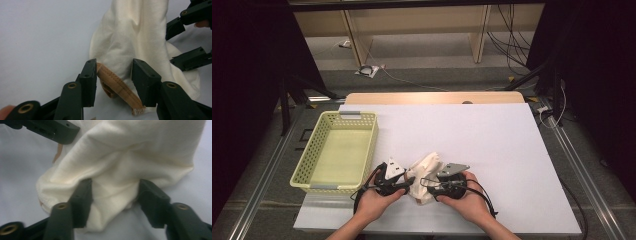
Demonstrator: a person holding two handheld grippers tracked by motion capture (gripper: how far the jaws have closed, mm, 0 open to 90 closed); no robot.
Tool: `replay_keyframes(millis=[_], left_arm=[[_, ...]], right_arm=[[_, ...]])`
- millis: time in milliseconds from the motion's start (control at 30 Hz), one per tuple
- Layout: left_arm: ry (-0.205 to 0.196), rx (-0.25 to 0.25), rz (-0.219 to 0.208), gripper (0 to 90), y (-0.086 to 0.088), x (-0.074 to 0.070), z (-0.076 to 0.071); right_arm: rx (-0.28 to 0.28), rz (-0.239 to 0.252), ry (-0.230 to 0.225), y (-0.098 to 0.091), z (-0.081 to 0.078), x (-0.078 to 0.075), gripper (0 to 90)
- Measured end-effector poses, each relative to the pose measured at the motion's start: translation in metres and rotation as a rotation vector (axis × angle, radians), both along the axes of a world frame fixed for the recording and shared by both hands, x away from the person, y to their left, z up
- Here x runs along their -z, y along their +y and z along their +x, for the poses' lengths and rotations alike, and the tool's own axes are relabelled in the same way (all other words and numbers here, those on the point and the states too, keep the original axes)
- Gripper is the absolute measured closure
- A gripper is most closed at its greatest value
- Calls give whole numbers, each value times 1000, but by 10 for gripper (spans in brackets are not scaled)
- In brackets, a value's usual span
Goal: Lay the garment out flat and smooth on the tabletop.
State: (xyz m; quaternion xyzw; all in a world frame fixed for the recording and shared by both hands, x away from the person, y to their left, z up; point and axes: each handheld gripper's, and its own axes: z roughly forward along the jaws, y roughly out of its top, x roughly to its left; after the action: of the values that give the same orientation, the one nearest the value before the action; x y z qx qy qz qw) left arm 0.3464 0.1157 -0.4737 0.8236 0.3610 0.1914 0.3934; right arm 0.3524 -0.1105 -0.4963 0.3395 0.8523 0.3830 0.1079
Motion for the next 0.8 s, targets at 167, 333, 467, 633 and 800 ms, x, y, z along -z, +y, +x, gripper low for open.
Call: replay_keyframes(millis=[167, 333, 467, 633, 800], left_arm=[[-2, -1, 0, 550, 0, 0, 0], [-6, -3, -10, 537, 1, -1, 0], [-11, -7, -24, 515, 4, -4, -1], [-10, -11, -46, 482, 6, -6, -2], [-17, -17, -55, 481, 5, -9, -1]], right_arm=[[-18, 28, 35, -3, 0, -1, 692], [-42, 21, 57, -7, 0, -4, 830], [-22, -12, 68, -15, 0, -12, 839], [23, -39, 115, -38, -4, -19, 838], [69, -71, 150, -71, -6, -28, 838]])
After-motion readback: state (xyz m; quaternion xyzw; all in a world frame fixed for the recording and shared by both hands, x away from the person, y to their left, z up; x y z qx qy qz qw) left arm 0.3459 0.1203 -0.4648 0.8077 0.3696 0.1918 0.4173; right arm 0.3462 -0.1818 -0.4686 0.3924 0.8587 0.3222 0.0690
